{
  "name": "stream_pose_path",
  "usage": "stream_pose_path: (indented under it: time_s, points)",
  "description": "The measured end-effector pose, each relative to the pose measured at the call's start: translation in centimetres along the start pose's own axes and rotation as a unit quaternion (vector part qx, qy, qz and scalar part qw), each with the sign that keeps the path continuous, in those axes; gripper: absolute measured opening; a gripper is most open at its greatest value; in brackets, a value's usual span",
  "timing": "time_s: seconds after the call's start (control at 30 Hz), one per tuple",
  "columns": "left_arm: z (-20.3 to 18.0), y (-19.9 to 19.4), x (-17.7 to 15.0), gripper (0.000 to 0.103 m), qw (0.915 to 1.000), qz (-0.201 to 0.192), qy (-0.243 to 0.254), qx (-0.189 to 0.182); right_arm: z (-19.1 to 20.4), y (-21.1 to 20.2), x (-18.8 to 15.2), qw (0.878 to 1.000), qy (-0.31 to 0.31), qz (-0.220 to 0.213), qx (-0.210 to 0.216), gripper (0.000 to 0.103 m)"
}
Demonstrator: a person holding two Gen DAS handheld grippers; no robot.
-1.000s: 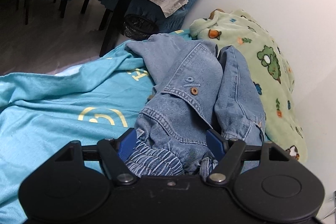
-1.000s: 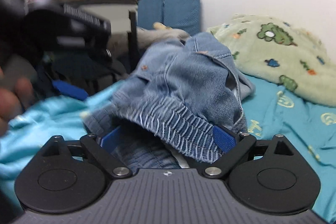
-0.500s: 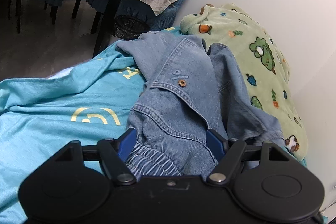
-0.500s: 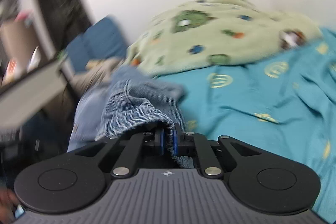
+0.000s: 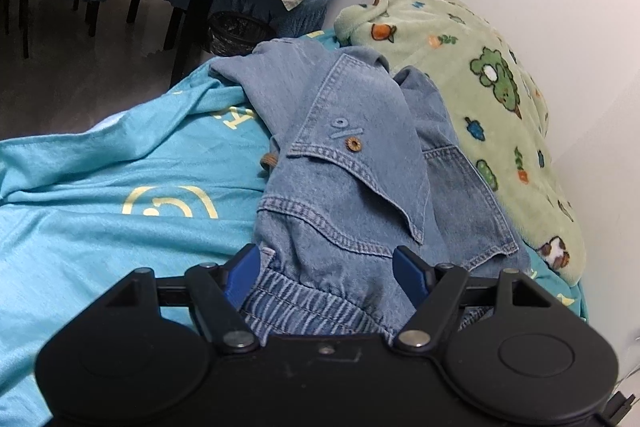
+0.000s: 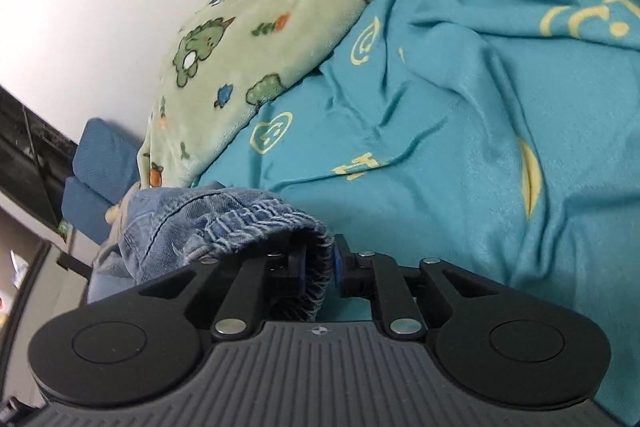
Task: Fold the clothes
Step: 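Grasp the waistband with the right gripper beside the left gripper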
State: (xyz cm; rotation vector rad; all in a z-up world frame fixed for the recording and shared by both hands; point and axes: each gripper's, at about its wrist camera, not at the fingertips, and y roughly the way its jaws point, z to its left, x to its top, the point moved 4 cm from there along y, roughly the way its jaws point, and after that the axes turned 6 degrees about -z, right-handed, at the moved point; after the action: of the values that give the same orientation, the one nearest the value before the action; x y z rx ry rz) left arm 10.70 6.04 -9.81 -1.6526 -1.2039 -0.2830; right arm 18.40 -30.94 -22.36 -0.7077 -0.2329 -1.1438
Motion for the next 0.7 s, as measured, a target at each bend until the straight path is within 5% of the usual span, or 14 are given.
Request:
stream_pose_path:
  time_s: [0.1,0.23,0.27,0.33,0.5,0.63,0.7]
  points:
    - [0.0,-0.1,0.0,0.071,1.0000,0.002,-0.002,-0.004,-0.1,-1.4,0.4,1.000,0.010,-0.020,-0.014,0.040]
    - [-0.1,0.0,-0.1,0.071,0.9999,0.007,-0.008,-0.011,-2.3,-3.4,1.0,0.988,0.144,-0.055,0.002,0.067]
    - [-0.1,0.1,-0.1,0.071,0.9998,0.009,-0.008,-0.012,-2.5,-3.6,1.2,0.985,0.158,-0.065,0.002,0.084]
    - [-0.3,0.1,-0.2,0.071,0.9998,0.011,-0.005,-0.015,-2.1,-3.2,1.6,0.986,0.150,-0.073,0.014,0.096]
    - [-0.4,0.6,-0.4,0.071,0.9999,0.013,0.005,-0.006,0.9,0.0,0.5,0.995,0.071,0.001,0.076,0.096]
    - [-0.3,0.8,-0.5,0.071,0.9999,0.015,0.006,-0.001,3.1,1.6,-2.1,0.996,-0.044,0.047,0.055,0.090]
    - [-0.2,0.8,-0.5,0.071,0.9999,0.015,0.008,0.003,2.8,1.7,-2.5,0.996,-0.043,0.047,0.060,0.079]
